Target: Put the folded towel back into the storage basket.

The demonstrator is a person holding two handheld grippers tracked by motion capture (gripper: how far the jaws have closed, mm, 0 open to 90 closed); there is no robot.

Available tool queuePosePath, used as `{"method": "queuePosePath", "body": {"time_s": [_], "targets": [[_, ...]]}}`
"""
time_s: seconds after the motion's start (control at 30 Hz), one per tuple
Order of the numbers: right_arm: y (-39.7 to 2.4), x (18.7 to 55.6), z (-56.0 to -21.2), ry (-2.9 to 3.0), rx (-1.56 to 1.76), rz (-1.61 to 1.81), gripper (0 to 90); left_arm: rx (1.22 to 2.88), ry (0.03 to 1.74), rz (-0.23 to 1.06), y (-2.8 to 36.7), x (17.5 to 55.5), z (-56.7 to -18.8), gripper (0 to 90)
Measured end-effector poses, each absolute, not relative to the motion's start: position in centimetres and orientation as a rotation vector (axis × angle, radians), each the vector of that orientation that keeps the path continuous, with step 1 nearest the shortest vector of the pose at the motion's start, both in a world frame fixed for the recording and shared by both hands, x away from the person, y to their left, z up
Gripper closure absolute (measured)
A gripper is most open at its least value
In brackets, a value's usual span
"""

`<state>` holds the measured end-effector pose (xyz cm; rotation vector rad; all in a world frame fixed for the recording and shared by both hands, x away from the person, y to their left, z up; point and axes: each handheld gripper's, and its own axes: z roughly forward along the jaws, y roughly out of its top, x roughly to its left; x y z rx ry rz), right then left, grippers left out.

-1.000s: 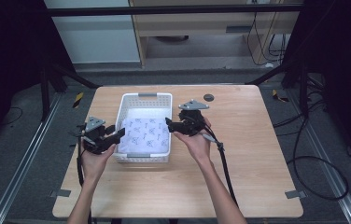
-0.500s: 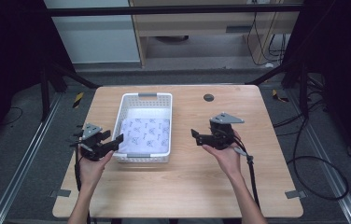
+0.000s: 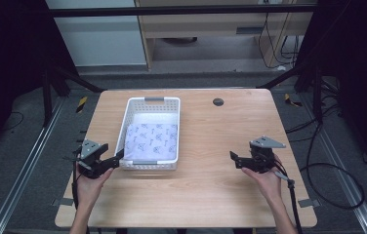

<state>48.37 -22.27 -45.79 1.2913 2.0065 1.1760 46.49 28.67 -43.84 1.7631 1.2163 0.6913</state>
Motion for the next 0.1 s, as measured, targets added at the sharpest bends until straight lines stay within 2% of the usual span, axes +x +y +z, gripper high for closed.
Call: {"method": "queuePosePath", "body": {"time_s": [0.1], "targets": [[-23.82, 48.06, -46.72, 1.989, 1.331, 1.141, 13.9, 1.772, 1.22, 0.697, 28.99, 46.1, -44.26, 29.6]]}}
